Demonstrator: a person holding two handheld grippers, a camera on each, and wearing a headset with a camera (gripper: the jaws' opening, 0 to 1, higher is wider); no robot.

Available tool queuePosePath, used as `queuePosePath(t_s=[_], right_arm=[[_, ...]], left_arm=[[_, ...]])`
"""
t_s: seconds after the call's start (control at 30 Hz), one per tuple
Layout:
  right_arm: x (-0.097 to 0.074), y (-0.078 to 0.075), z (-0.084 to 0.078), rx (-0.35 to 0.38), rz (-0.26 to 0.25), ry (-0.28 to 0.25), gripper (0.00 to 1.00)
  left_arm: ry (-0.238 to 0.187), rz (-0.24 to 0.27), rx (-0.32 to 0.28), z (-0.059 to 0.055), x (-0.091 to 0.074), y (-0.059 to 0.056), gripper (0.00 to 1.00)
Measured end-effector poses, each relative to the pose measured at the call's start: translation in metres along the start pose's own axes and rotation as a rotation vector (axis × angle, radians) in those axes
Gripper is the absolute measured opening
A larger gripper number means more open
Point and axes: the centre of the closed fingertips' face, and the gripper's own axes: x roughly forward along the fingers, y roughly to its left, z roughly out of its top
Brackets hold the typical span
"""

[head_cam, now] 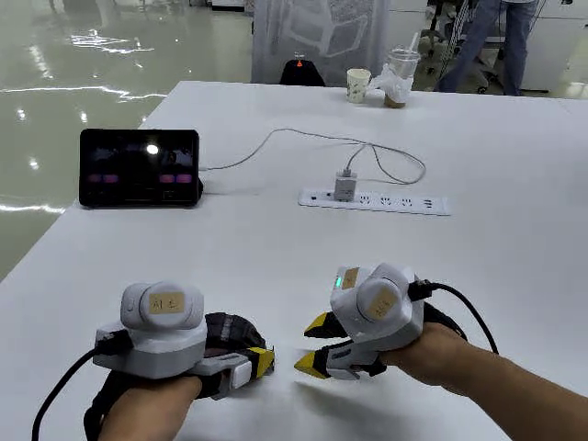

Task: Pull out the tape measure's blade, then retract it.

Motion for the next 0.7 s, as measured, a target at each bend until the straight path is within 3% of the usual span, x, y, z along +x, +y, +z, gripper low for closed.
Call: queuePosePath(t_s=[0.7], right_arm=[[-0.048, 0.006, -0.019, 0.130, -0.130, -0.054, 0.42]], left_arm=[[-0.031, -0.089, 0.065, -0.006, -0.021, -0.007, 0.71]])
